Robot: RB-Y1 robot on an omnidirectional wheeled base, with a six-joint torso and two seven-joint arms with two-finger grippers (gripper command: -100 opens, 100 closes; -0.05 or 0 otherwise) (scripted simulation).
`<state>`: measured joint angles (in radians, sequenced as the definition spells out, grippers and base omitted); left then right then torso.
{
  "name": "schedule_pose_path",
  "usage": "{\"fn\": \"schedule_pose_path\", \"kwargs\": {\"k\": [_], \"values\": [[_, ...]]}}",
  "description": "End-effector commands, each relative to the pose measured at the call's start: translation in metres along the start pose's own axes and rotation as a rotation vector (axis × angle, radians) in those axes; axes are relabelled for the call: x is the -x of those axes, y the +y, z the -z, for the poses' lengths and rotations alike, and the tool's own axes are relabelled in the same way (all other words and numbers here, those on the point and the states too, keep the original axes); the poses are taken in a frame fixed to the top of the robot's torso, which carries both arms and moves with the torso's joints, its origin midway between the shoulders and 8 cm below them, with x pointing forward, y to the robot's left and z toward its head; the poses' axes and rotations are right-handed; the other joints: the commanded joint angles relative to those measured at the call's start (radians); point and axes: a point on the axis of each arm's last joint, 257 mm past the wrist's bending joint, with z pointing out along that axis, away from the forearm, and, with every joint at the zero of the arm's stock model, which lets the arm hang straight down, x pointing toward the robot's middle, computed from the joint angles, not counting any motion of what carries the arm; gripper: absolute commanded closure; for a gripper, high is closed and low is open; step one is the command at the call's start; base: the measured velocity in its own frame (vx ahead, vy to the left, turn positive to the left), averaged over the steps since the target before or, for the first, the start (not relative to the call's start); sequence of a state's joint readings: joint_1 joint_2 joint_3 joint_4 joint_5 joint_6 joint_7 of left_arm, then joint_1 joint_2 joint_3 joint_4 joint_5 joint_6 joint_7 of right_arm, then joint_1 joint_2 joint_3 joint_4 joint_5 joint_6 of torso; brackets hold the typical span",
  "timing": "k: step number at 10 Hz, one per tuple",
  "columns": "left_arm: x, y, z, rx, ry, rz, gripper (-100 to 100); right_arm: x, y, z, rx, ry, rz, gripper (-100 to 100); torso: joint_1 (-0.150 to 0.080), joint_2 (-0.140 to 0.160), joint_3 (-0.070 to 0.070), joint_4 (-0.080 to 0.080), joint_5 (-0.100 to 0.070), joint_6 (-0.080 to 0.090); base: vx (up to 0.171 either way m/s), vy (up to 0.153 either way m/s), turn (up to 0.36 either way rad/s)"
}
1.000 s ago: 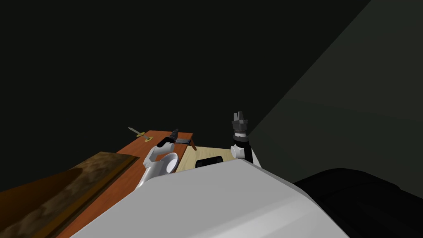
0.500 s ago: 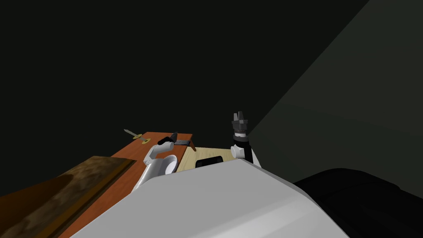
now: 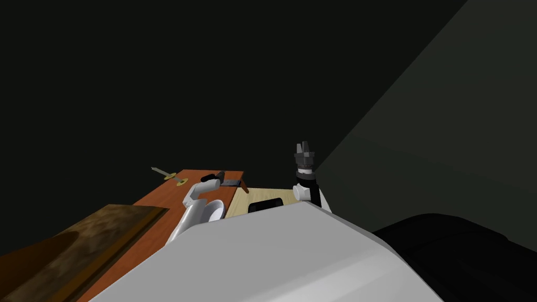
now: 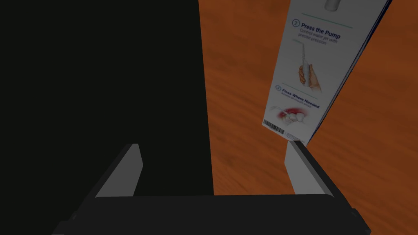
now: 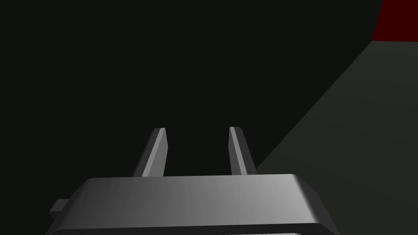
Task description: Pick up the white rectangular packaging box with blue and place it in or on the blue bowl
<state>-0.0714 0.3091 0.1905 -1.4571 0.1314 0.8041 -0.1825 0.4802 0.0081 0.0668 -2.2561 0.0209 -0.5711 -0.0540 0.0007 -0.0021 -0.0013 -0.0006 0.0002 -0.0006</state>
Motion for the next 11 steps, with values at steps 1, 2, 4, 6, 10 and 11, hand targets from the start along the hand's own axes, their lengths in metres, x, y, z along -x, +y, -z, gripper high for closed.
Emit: {"fn": "schedule_pose_path", "kwargs": {"k": [1,2,4,6,10,11], "values": [[0.002,0.014,-0.006,0.066,0.012,0.018,-100,0.000,0.000,0.000,0.000,0.000,0.000,0,0.000,0.000,0.000,0.000,0.000,0.000,0.040,0.017,-0.062],[0.001,0.023,-0.006,0.097,0.018,0.019,-100,0.000,0.000,0.000,0.000,0.000,0.000,0,0.000,-0.001,0.000,0.000,0.000,0.000,0.037,0.016,-0.038],[-0.001,0.040,-0.009,0.170,0.034,0.036,-100,0.000,0.000,0.000,0.000,0.000,0.000,0,0.000,-0.001,0.000,0.000,0.000,0.000,0.038,0.016,-0.052],[-0.003,0.057,-0.011,0.239,0.051,0.053,-100,0.000,0.000,0.000,0.000,0.000,0.000,0,0.001,-0.001,-0.001,0.000,0.000,0.000,0.040,0.025,-0.047],[-0.011,0.087,-0.009,0.367,0.088,0.086,-100,0.000,0.000,0.000,0.000,0.000,0.000,0,0.000,0.000,0.000,0.000,0.000,0.000,0.031,0.020,-0.044],[-0.014,0.098,-0.008,0.417,0.105,0.101,-100,0.000,0.000,0.000,0.000,0.000,0.000,0,0.000,0.000,0.000,0.000,0.000,0.000,0.042,0.020,-0.047]]}}
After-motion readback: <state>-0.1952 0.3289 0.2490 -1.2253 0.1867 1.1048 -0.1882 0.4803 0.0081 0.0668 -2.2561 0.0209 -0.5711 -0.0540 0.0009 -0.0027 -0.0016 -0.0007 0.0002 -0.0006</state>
